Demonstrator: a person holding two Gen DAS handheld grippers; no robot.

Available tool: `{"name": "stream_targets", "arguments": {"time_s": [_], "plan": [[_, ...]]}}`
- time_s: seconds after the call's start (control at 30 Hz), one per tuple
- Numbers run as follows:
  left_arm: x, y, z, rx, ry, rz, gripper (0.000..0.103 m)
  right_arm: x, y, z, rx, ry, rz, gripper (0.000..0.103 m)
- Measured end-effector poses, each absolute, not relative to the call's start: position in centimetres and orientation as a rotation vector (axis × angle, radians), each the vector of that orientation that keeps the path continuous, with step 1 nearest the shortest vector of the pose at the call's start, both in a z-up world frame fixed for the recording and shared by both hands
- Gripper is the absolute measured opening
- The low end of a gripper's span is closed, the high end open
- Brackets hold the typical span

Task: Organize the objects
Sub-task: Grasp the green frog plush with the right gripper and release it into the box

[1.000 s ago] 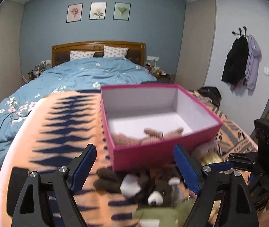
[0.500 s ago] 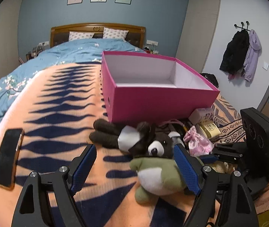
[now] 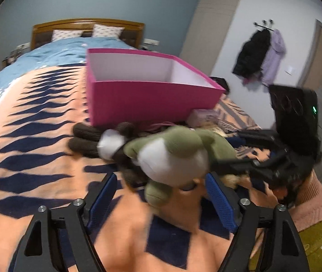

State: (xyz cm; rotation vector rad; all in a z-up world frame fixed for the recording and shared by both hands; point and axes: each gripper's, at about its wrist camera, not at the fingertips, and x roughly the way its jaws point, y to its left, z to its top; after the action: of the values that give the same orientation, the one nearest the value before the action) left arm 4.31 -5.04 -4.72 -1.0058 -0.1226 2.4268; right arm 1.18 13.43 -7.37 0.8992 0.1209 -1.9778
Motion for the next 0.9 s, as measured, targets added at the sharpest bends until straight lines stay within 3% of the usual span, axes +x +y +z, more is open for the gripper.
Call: {"name": "stream_targets", "arguments": {"time_s": [0.13,0.57,0.9], "plan": [[3.9,-3.2,-3.6,-0.981,-0.079,2.385,0.062,0.7,15.1,-5.1,0.855,0.129,-1.971,0.057],[-1.8,-1.7,5.1,-0.757,0.062,2.529,0.062,-2.4,15.8,3.3,0.613,0.213,-2.078,0.057],[-9.5,-1.7,6.6,-0.788,0.094,2.582,0.062,-10.5,14.2,6.3,0.590,0.229,-2.095,0.058]]}}
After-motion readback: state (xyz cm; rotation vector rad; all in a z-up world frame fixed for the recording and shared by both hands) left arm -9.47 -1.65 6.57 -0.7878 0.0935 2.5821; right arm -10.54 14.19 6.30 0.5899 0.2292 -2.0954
